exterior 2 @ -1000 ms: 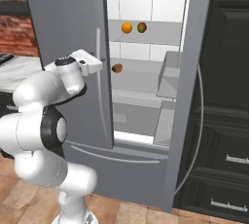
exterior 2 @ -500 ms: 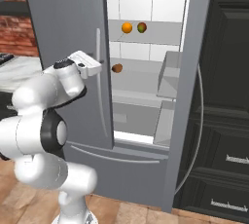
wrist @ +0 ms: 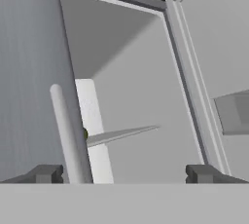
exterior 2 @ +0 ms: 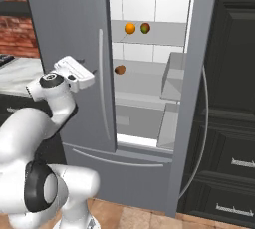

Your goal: Place the orange in the correct fridge rack based on whether it is a fruit or vegetable. Finally, close the fridge door.

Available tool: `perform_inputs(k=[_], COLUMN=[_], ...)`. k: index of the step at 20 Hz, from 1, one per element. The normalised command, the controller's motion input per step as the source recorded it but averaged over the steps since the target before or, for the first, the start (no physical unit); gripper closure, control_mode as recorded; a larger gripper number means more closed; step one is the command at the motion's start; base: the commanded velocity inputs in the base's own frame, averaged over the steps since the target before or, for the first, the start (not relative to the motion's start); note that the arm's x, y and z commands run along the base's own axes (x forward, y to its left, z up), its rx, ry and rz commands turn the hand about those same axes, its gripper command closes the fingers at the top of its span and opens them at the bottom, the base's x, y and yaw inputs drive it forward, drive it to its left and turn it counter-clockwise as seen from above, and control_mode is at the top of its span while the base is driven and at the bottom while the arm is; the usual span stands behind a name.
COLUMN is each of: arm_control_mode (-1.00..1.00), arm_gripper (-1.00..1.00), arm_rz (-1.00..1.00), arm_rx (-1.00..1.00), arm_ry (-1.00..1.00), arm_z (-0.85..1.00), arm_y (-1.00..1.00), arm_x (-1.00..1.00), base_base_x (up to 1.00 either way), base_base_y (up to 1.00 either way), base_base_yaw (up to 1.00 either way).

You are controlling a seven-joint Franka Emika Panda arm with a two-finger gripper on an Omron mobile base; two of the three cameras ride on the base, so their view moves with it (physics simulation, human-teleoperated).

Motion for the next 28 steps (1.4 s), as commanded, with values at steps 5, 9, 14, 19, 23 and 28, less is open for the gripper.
perform_inputs(k=[5,9,14,19,23,28], arm_control_mode=[-1.00,-1.00,-1.00,-1.00,-1.00,-1.00], arm_gripper=[-1.00,-1.00,-1.00,-1.00,-1.00,-1.00], arm_rz=[0.17,0.19,0.22,0.23,0.22,0.05], arm_rx=[0.20,0.19,0.14,0.14,0.08,0.01], arm_ry=[0.03,0.06,0.09,0.17,0.26,0.19], arm_z=[0.44,0.36,0.22,0.16,0.00,0.00], arm_y=[-0.13,-0.13,-0.07,-0.16,-0.17,-0.01], arm_x=[-1.00,-1.00,-1.00,-1.00,-1.00,-1.00], base_base_x=[0.00,0.00,0.00,0.00,0.00,0.00], base_base_y=[0.00,0.00,0.00,0.00,0.00,0.00], base_base_yaw=[0.00,0.00,0.00,0.00,0.00,0.00])
